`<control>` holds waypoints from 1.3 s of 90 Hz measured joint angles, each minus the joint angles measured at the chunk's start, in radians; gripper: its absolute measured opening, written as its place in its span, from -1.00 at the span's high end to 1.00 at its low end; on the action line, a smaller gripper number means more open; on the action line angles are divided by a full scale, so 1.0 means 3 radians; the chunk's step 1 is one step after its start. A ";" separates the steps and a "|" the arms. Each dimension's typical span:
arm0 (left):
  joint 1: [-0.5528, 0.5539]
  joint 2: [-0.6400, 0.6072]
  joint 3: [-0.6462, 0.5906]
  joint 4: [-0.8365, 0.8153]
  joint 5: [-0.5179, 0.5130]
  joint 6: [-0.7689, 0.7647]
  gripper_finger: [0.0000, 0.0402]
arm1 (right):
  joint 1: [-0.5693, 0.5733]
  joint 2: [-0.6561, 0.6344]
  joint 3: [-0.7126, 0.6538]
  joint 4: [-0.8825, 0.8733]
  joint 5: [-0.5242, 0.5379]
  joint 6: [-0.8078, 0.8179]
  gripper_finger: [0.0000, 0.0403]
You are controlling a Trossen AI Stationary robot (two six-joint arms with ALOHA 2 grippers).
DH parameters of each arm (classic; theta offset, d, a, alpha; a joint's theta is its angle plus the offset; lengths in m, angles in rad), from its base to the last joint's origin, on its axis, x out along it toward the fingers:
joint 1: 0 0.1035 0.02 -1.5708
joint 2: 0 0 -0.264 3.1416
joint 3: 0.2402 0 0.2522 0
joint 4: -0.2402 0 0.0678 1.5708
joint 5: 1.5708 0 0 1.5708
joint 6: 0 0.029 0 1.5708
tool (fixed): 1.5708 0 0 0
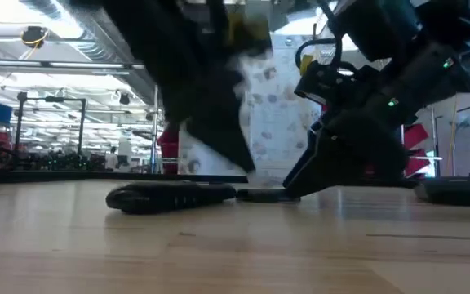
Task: Insert battery
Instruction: Close the remote control cover
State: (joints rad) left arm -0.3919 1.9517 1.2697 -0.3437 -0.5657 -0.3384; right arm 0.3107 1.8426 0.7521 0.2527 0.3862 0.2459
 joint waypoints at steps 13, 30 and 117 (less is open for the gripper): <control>0.0036 -0.0004 -0.0086 -0.0096 0.0212 -0.0074 0.71 | 0.0004 0.0101 0.0003 0.0190 0.0022 -0.0008 0.09; 0.0107 0.0096 -0.0242 0.0022 0.0138 -0.0233 0.71 | 0.0008 0.0123 0.0007 0.0203 0.0013 0.0013 0.09; -0.0563 0.0084 -0.0283 -0.0236 0.0552 -0.1161 0.71 | 0.0009 0.0134 -0.0001 0.0285 -0.0050 -0.0100 0.09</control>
State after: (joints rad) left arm -0.5609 1.9770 1.1849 -0.4145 -0.4002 -0.6868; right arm 0.3134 1.8828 0.7517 0.3381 0.3713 0.2159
